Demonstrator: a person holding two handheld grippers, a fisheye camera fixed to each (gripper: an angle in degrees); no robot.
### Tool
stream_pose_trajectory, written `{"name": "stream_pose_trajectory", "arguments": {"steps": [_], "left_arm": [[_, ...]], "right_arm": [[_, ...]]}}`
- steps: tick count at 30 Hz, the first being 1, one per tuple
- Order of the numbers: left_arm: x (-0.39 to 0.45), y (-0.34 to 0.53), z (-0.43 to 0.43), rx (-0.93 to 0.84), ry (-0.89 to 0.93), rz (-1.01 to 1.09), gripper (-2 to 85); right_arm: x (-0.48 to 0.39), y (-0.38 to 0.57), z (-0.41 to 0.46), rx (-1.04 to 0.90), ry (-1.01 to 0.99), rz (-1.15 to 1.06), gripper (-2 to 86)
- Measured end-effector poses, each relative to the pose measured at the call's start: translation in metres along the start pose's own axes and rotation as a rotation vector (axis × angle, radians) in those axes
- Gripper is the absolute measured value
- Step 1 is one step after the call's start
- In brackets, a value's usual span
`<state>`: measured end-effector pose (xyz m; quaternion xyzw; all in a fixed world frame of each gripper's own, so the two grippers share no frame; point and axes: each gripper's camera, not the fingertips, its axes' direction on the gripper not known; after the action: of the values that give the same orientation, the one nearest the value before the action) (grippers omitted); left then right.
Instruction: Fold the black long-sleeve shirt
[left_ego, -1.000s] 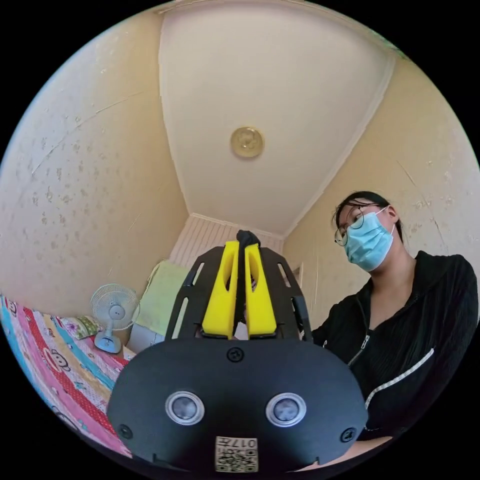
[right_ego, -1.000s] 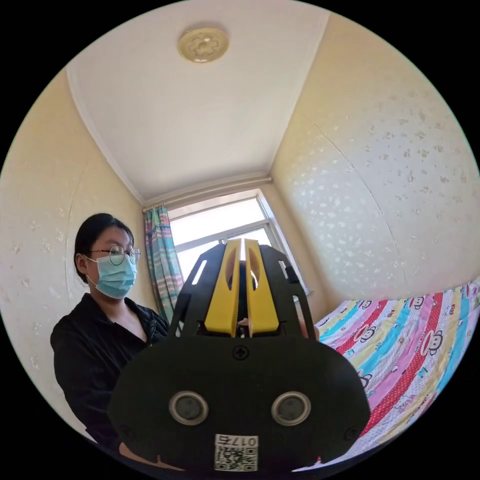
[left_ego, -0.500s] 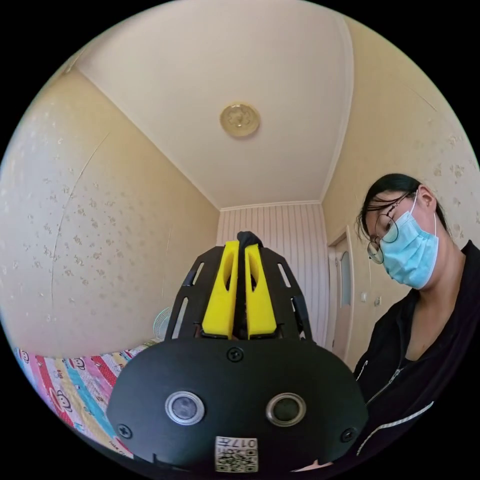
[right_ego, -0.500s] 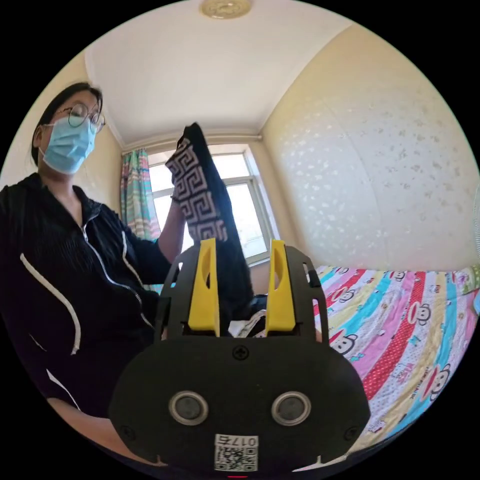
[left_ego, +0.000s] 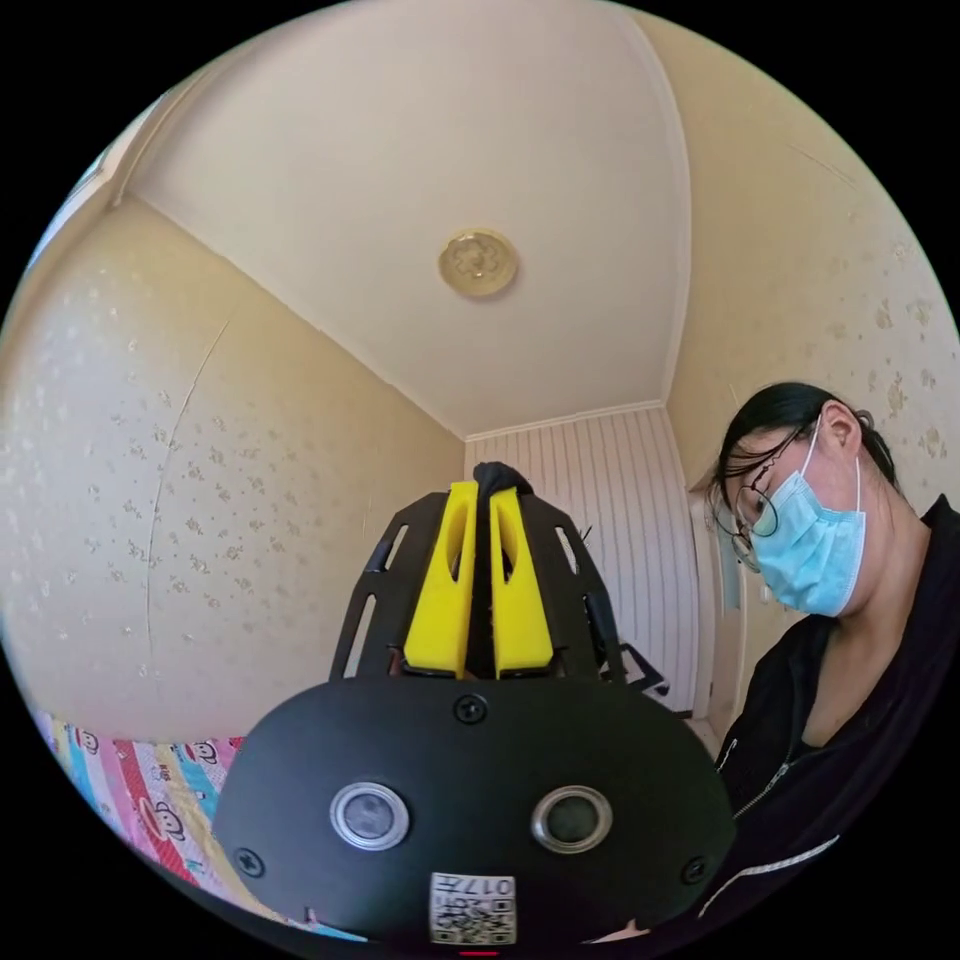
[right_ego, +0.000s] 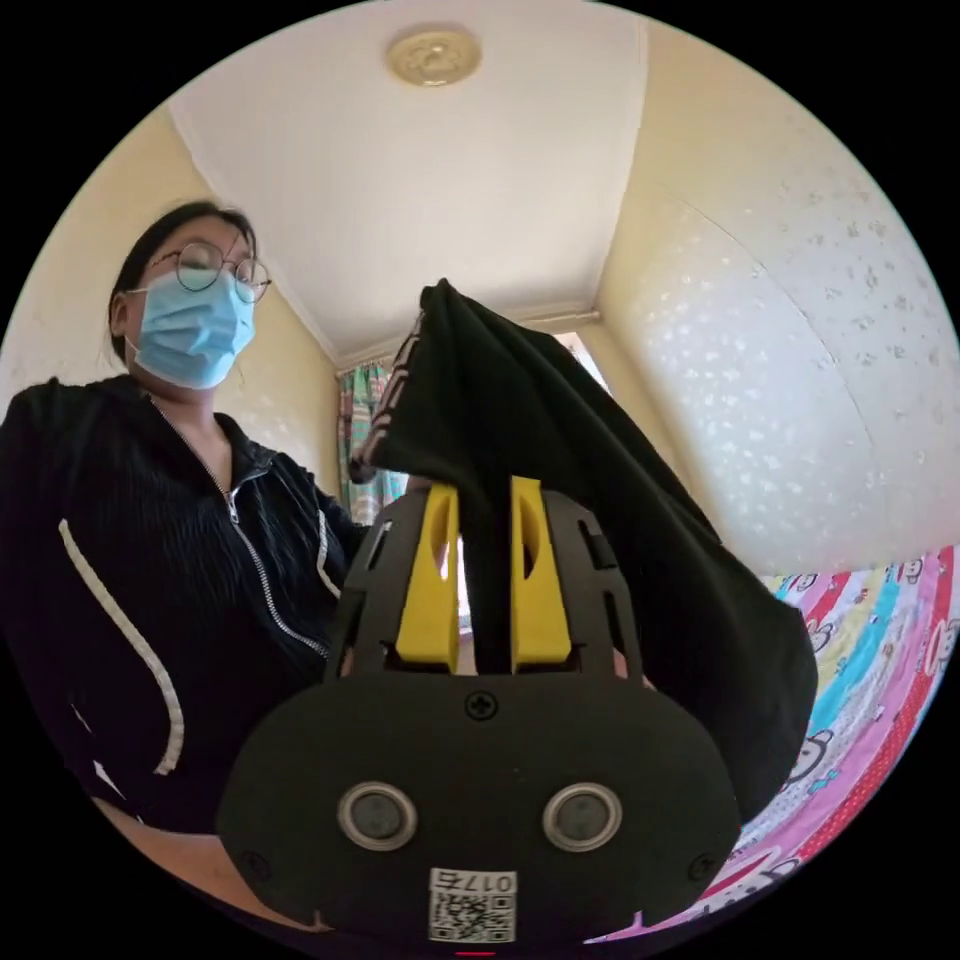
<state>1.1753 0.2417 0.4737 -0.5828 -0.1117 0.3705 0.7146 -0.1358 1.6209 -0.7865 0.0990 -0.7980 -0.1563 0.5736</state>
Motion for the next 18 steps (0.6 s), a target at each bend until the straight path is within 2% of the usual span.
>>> {"name": "stream_pose_trajectory", "arguments": {"steps": [3, 7, 12, 14, 18], "left_arm": [[-0.004, 0.007, -0.011, -0.008, -0.052, -0.017, 0.1], [-0.018, 0.017, -0.03, 0.011, -0.087, -0.06, 0.1], [-0.049, 0.032, -0.049, -0.064, -0.169, -0.135, 0.0], [-0.058, 0.033, -0.05, -0.121, -0.202, -0.139, 0.0], [-0.073, 0.029, -0.055, -0.264, -0.235, -0.126, 0.0]], "right_arm": [[-0.018, -0.008, -0.003, 0.023, 0.063, -0.111, 3.6], [-0.013, -0.028, -0.034, 0.111, 0.115, -0.09, 2.9], [-0.017, -0.077, -0.066, 0.168, 0.297, -0.201, 2.5], [-0.026, -0.117, -0.064, 0.127, 0.361, -0.331, 2.3], [-0.034, -0.178, -0.039, -0.028, 0.501, -0.44, 2.1]]}}
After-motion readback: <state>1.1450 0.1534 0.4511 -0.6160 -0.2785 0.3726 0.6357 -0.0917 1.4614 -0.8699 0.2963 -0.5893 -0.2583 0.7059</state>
